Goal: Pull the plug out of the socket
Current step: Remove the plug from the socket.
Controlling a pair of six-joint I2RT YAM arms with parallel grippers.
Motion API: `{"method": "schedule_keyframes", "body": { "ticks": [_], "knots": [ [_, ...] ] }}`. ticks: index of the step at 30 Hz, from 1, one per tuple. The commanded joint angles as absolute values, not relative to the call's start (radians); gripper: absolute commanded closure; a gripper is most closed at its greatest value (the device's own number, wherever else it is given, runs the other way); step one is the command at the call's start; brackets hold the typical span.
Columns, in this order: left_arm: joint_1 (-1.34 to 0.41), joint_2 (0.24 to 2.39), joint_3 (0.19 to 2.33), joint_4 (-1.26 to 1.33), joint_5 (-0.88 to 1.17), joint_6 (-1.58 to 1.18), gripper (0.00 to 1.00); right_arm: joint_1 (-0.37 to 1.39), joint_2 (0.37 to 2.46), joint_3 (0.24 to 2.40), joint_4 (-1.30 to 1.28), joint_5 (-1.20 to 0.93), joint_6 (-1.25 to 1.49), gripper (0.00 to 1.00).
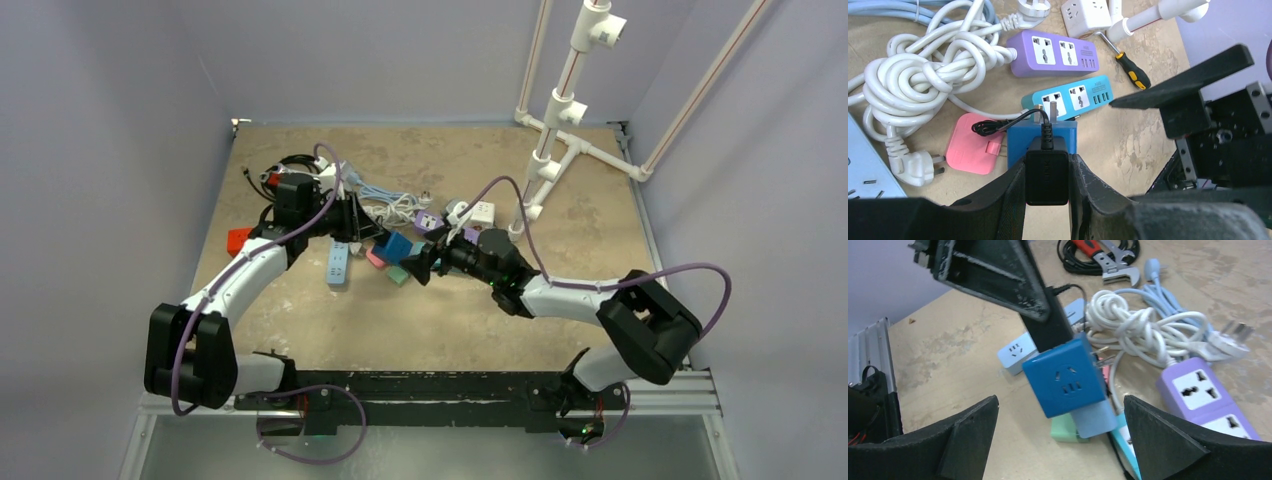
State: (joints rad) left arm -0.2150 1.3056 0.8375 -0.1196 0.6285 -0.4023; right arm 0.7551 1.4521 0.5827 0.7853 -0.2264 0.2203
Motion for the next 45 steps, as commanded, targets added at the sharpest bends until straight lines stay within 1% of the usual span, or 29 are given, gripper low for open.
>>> {"method": "schedule_keyframes", "body": {
  "ticks": [1, 4, 9, 16, 22, 31, 39, 45],
  "knots": [
    [-0.213, 1.31, 0.844, -0.067, 0.643, -0.424, 1.0, 0.818, 1.499, 0.65, 0.784, -0.07, 0.185, 0.03],
    [-0.213, 1.316, 0.844, -0.07, 0.652, -0.421, 1.0, 0.828, 1.516, 0.669, 0.76, -0.038, 0.147, 0.01],
    [-0.212, 1.313, 0.856, -0.091, 0.658, -0.4, 1.0, 0.848, 1.54, 0.713, 0.685, -0.012, 0.047, 0.01],
    [-0.212, 1.307, 0.861, -0.104, 0.659, -0.385, 1.0, 0.876, 1.539, 0.724, 0.639, -0.063, -0.06, 0.01],
    [-0.212, 1.307, 0.862, -0.107, 0.665, -0.382, 1.0, 0.887, 1.567, 0.75, 0.595, -0.05, -0.08, 0.01],
    [-0.213, 1.318, 0.863, -0.099, 0.685, -0.388, 1.0, 0.93, 1.648, 0.822, 0.552, 0.043, -0.096, 0.01],
    [-0.213, 1.318, 0.861, -0.097, 0.69, -0.39, 1.0, 0.964, 1.692, 0.862, 0.529, 0.142, -0.094, 0.09],
    [-0.213, 1.319, 0.859, -0.097, 0.695, -0.39, 1.0, 0.968, 1.713, 0.879, 0.523, 0.155, -0.095, 0.2]
  ]
}}
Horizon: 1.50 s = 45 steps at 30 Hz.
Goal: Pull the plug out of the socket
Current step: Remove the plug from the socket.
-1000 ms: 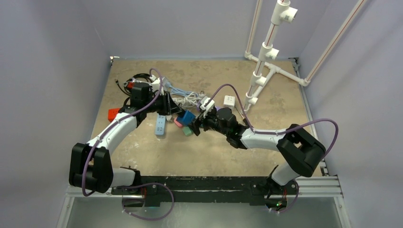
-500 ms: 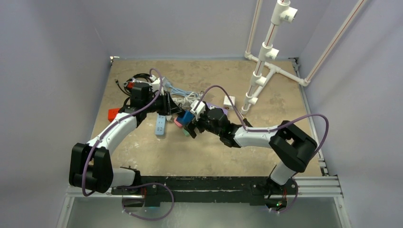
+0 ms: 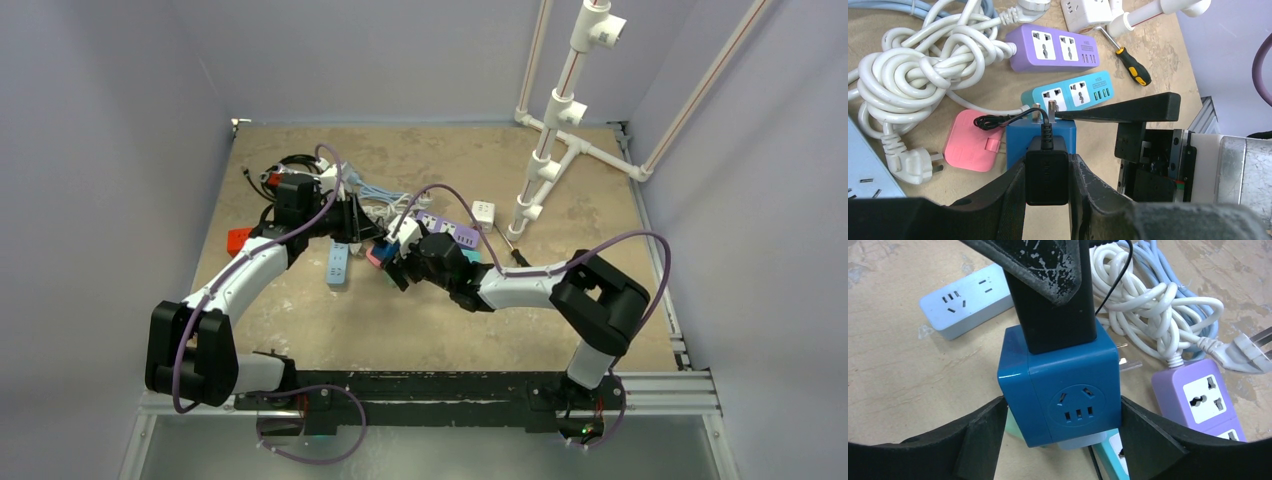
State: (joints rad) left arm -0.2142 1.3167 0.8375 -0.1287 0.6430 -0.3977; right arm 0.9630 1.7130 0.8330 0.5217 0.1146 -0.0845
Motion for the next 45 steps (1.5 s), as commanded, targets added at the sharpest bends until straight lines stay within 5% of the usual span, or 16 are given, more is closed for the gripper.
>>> {"method": "schedule_keyframes", "body": {
  "ticks": [1, 3, 7, 11, 28, 39, 45],
  "knots": [
    [-0.214, 1.319, 0.859, -0.097, 0.695, -0.389, 1.0, 0.969, 1.714, 0.88, 0.526, 0.162, -0.094, 0.21],
    [-0.213, 1.321, 0.859, -0.102, 0.691, -0.388, 1.0, 0.969, 1.712, 0.881, 0.531, 0.17, -0.099, 0.27],
    [-0.213, 1.32, 0.863, -0.116, 0.673, -0.374, 1.0, 0.973, 1.707, 0.879, 0.538, 0.158, -0.115, 0.71],
    [-0.209, 1.307, 0.882, -0.15, 0.65, -0.344, 1.0, 0.98, 1.703, 0.872, 0.516, 0.156, -0.136, 1.0],
    [-0.201, 1.153, 0.844, -0.048, 0.649, -0.316, 1.0, 0.98, 1.777, 0.938, 0.387, 0.138, -0.066, 1.0],
    [-0.128, 1.253, 0.869, -0.114, 0.627, -0.354, 1.0, 1.008, 1.527, 0.716, 0.672, 0.183, -0.128, 1.0],
    [-0.123, 1.253, 0.865, -0.099, 0.65, -0.363, 1.0, 1.009, 1.56, 0.736, 0.64, 0.18, -0.122, 1.0]
  ]
}}
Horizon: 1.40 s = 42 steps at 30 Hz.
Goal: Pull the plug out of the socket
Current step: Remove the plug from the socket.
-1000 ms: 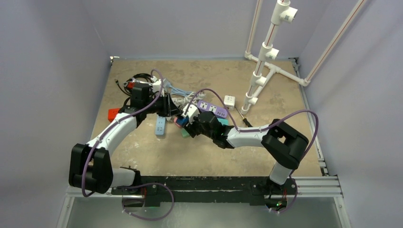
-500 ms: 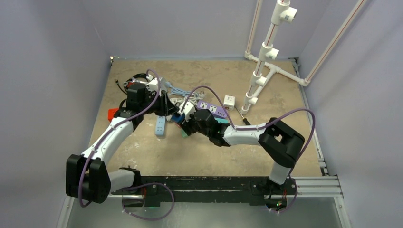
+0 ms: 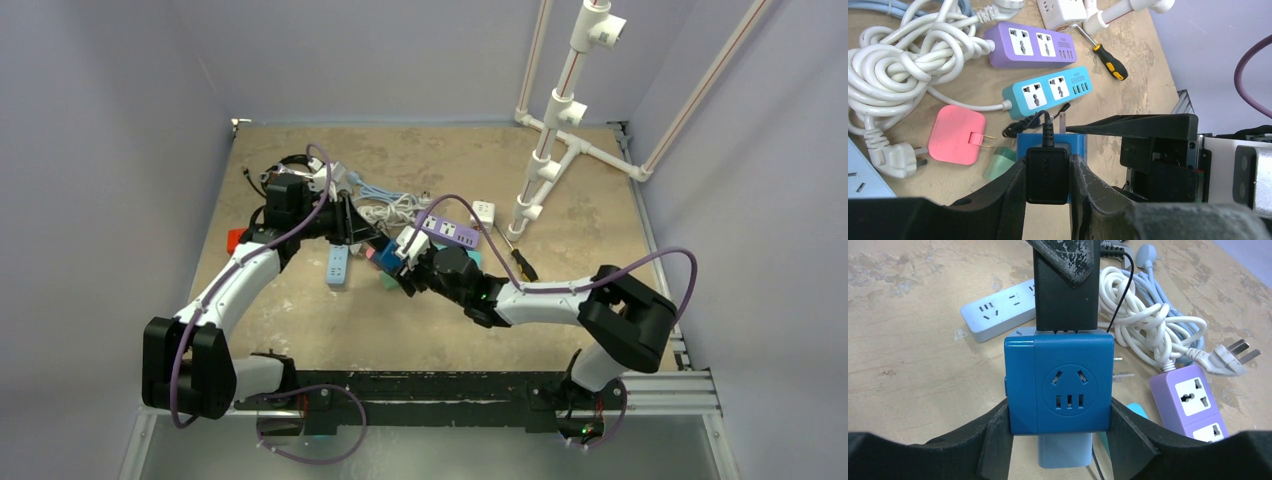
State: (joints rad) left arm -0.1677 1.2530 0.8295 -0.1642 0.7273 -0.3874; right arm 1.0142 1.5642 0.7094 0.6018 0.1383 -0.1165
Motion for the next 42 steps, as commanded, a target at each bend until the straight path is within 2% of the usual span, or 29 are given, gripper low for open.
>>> {"method": "schedule_keyframes", "body": {
  "ticks": [1, 16, 19, 31, 38, 42],
  "knots": [
    [-0.121, 1.249, 0.863, -0.092, 0.661, -0.366, 1.0, 1.009, 1.573, 0.747, 0.631, 0.182, -0.121, 1.0],
    [-0.114, 1.226, 0.835, 0.077, 0.895, -0.469, 1.0, 1.008, 1.728, 0.848, 0.528, 0.319, -0.077, 1.0],
    [-0.112, 1.221, 0.845, 0.046, 0.861, -0.443, 1.0, 1.008, 1.718, 0.843, 0.529, 0.324, -0.075, 1.0],
    [-0.113, 1.152, 0.881, -0.171, 0.467, -0.27, 1.0, 1.008, 1.612, 0.781, 0.574, 0.269, -0.054, 1.0],
    [-0.114, 1.155, 0.884, -0.176, 0.465, -0.256, 1.0, 1.008, 1.571, 0.76, 0.584, 0.243, -0.046, 1.0],
    [-0.113, 1.163, 0.87, -0.123, 0.571, -0.307, 1.0, 1.008, 1.603, 0.77, 0.584, 0.256, -0.053, 1.0]
  ]
}}
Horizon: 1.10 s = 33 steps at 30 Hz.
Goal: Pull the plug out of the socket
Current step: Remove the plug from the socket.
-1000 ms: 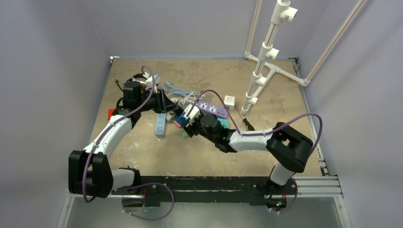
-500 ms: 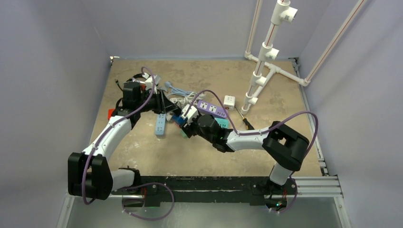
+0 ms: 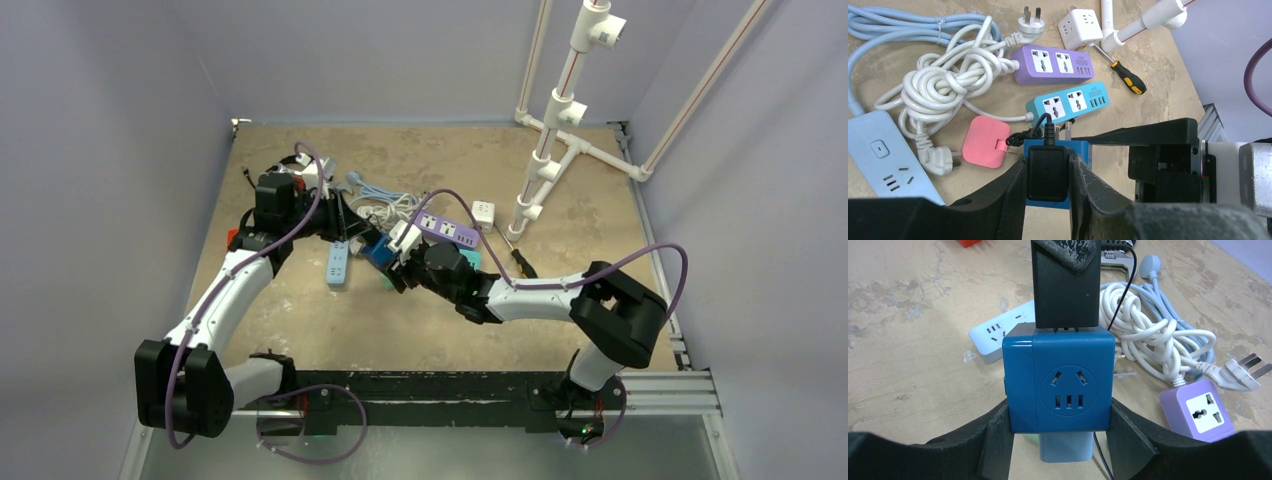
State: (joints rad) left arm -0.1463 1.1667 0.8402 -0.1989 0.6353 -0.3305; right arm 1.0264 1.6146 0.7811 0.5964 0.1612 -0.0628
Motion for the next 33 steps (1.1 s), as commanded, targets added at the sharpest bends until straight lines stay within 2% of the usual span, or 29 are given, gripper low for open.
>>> {"method": "schedule_keyframes", "body": {
  "ticks": [1, 10, 15, 21, 25, 26, 29, 30, 31, 33],
  "knots": [
    [-0.113, 1.169, 0.868, -0.111, 0.604, -0.322, 1.0, 1.008, 1.619, 0.777, 0.581, 0.264, -0.056, 1.0],
    [-0.096, 1.18, 0.863, 0.021, 0.784, -0.447, 1.0, 1.005, 1.75, 0.855, 0.516, 0.304, -0.064, 1.0],
    [-0.085, 1.173, 0.882, -0.024, 0.745, -0.412, 1.0, 1.005, 1.746, 0.853, 0.518, 0.305, -0.063, 1.0],
    [-0.082, 1.146, 0.881, -0.131, 0.592, -0.316, 1.0, 1.005, 1.671, 0.814, 0.544, 0.287, -0.047, 1.0],
    [-0.082, 1.141, 0.87, -0.104, 0.63, -0.328, 1.0, 1.005, 1.629, 0.786, 0.568, 0.285, -0.043, 1.0],
    [-0.082, 1.142, 0.869, -0.09, 0.657, -0.333, 0.97, 1.005, 1.62, 0.778, 0.576, 0.286, -0.043, 1.0],
    [-0.082, 1.167, 0.859, -0.047, 0.754, -0.363, 0.58, 1.005, 1.593, 0.756, 0.599, 0.315, -0.046, 1.0],
    [-0.083, 1.177, 0.858, -0.045, 0.772, -0.37, 0.47, 1.005, 1.582, 0.747, 0.614, 0.322, -0.046, 1.0],
    [-0.084, 1.185, 0.854, -0.04, 0.787, -0.375, 0.39, 1.005, 1.569, 0.737, 0.625, 0.324, -0.046, 1.0],
    [-0.089, 1.196, 0.846, -0.019, 0.82, -0.392, 0.29, 1.005, 1.553, 0.723, 0.646, 0.327, -0.046, 1.0]
  ]
}}
